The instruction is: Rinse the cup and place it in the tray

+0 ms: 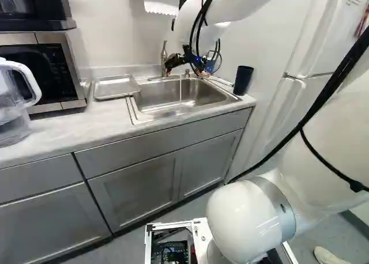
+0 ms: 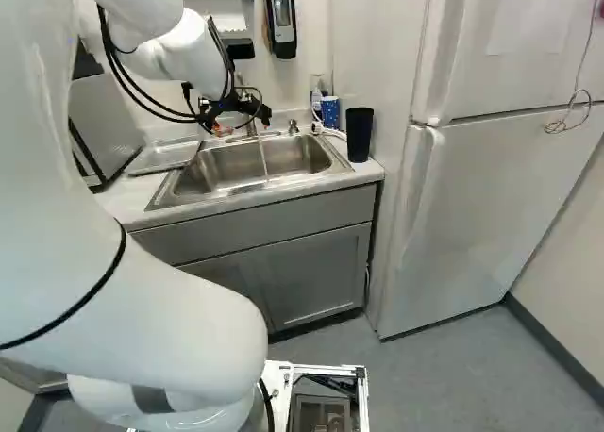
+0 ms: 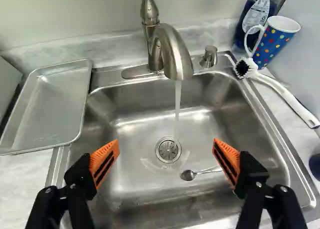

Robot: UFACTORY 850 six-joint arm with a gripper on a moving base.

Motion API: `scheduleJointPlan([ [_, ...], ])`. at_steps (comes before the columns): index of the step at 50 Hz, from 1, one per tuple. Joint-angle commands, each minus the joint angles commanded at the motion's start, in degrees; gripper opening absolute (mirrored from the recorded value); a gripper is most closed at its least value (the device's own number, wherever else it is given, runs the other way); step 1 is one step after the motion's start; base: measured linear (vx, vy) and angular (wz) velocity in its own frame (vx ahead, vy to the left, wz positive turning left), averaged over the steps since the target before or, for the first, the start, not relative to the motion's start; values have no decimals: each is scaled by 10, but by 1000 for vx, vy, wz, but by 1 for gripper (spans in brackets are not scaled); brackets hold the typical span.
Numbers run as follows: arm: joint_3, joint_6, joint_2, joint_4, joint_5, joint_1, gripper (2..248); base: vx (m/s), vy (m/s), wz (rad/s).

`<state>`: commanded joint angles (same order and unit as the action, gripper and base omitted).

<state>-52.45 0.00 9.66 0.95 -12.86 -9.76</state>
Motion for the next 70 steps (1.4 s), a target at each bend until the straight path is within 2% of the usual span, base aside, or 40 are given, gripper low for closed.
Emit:
scheduleJointPlan([
  [16, 0, 0, 0, 3, 1, 0, 247, 0, 0, 0],
  [70, 2, 0, 2, 67, 35, 7, 247, 0, 0, 0],
])
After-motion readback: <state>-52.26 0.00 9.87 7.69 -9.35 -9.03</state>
